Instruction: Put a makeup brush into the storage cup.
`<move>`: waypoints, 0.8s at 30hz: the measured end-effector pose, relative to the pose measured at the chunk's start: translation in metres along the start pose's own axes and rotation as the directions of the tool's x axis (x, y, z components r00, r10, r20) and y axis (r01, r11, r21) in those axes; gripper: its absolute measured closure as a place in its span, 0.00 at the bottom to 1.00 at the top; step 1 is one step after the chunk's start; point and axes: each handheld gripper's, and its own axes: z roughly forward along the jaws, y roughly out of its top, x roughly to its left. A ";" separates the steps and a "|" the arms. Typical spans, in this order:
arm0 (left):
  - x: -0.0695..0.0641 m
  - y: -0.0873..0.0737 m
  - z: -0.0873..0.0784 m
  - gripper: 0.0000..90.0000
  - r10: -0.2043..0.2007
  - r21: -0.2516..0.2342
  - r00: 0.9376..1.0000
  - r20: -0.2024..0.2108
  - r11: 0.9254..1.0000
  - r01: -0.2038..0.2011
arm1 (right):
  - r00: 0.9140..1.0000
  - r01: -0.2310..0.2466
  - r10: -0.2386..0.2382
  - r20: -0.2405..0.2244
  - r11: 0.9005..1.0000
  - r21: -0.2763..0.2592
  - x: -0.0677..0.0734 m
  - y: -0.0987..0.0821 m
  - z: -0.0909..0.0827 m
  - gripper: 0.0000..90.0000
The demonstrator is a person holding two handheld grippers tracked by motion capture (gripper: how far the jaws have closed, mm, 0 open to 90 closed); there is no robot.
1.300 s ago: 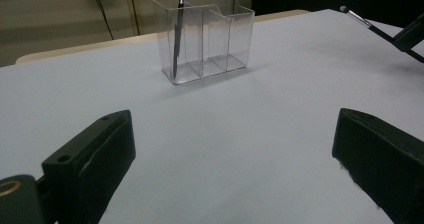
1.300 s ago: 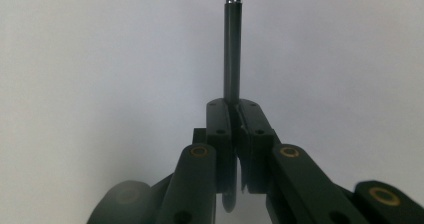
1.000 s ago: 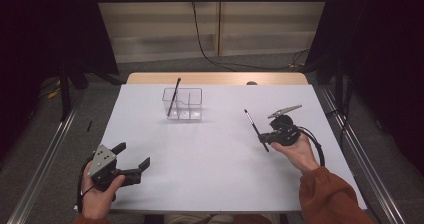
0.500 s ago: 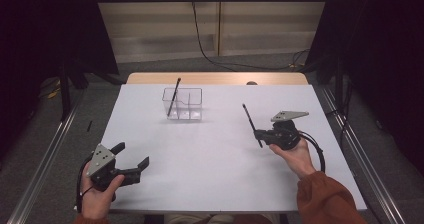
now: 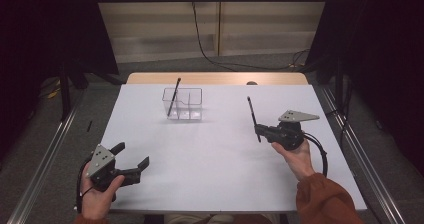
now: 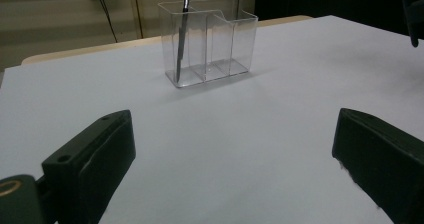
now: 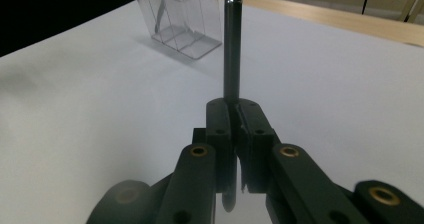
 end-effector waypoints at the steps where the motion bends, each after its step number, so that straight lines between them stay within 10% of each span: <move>1: 0.000 0.000 0.000 0.04 0.003 -0.002 1.000 0.003 1.000 -0.003 | 1.000 0.002 -0.002 -0.005 1.000 -0.013 0.001 0.001 -0.001 0.94; 24: -0.009 0.009 0.004 0.04 -0.006 -0.034 0.999 0.038 0.999 0.008 | 0.993 0.052 -0.060 -0.099 0.995 -0.085 0.035 0.009 -0.007 0.94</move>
